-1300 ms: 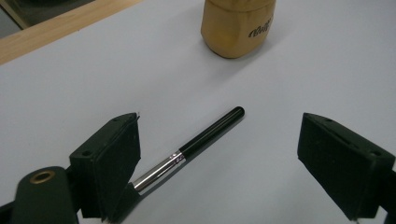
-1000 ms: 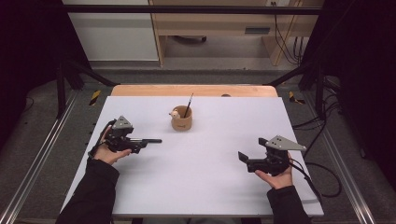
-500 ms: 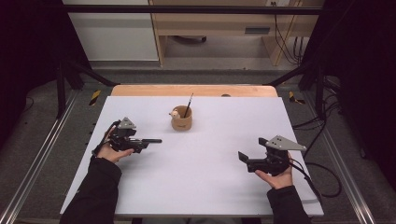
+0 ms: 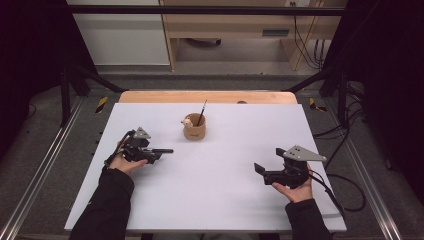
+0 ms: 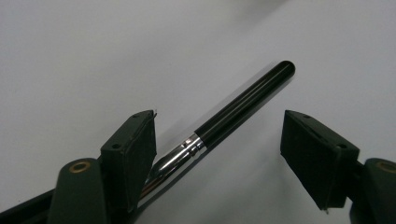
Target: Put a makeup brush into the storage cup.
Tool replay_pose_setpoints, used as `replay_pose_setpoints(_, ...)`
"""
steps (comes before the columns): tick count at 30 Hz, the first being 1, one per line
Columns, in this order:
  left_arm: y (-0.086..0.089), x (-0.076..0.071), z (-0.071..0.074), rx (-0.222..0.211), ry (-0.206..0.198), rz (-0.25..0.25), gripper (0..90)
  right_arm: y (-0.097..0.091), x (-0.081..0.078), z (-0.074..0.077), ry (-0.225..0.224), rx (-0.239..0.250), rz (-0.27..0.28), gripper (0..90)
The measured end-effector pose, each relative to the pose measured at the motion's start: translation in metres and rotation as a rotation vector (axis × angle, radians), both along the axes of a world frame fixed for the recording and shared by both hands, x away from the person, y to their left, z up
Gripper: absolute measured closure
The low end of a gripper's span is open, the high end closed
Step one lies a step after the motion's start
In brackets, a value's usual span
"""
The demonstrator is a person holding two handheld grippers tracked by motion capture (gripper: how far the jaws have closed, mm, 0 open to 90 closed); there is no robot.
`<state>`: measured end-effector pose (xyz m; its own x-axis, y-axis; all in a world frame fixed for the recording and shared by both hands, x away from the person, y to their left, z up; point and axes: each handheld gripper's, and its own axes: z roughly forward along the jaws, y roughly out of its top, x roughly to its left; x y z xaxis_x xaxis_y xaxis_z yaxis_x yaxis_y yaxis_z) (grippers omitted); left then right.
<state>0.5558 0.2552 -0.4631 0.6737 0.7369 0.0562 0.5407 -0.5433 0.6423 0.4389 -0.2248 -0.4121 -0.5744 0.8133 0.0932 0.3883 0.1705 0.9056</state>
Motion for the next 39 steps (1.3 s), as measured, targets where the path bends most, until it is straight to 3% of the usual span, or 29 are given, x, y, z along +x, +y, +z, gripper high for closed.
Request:
replay_pose_setpoints(21,-0.0001,0.0043,-0.0071,-0.016,0.025,0.019,32.6,0.0005,0.0002,-0.0009,0.0,-0.007,0.005,4.2)
replay_pose_setpoints(39,-0.003,0.0009,-0.002,0.014,0.058,0.033,44.3,0.0008,0.0001,-0.0011,0.0,-0.008,0.004,4.2)
